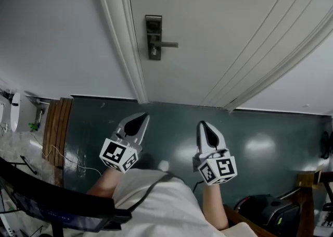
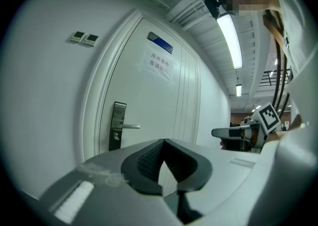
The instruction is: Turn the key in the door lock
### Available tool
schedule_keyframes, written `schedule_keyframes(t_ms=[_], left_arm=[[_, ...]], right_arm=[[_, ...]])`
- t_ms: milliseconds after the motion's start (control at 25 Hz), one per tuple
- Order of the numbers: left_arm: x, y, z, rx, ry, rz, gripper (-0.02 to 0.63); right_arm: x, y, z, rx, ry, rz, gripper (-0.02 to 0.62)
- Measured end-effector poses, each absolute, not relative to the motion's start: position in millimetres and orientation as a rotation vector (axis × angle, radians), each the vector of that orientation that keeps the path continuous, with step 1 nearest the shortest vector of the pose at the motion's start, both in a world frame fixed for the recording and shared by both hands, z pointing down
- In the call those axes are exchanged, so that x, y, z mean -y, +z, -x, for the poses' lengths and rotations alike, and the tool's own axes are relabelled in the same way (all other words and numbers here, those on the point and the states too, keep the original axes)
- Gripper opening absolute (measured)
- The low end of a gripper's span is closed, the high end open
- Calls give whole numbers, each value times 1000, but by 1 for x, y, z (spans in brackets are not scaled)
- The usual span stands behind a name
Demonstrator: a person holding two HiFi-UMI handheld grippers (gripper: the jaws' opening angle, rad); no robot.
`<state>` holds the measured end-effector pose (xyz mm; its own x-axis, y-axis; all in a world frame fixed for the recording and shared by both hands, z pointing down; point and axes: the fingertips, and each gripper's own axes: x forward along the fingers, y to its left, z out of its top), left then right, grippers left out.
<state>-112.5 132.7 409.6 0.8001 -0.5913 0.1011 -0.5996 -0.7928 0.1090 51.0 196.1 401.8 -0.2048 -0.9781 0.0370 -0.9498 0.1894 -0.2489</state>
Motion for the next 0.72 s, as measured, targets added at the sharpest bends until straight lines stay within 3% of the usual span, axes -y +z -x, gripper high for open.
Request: schedule_keyframes(t_ms=[720], left_arm=[[-58, 425, 91, 928, 131, -2828, 5]], right_arm=[[-126, 408, -58, -2382, -372, 1851, 8]])
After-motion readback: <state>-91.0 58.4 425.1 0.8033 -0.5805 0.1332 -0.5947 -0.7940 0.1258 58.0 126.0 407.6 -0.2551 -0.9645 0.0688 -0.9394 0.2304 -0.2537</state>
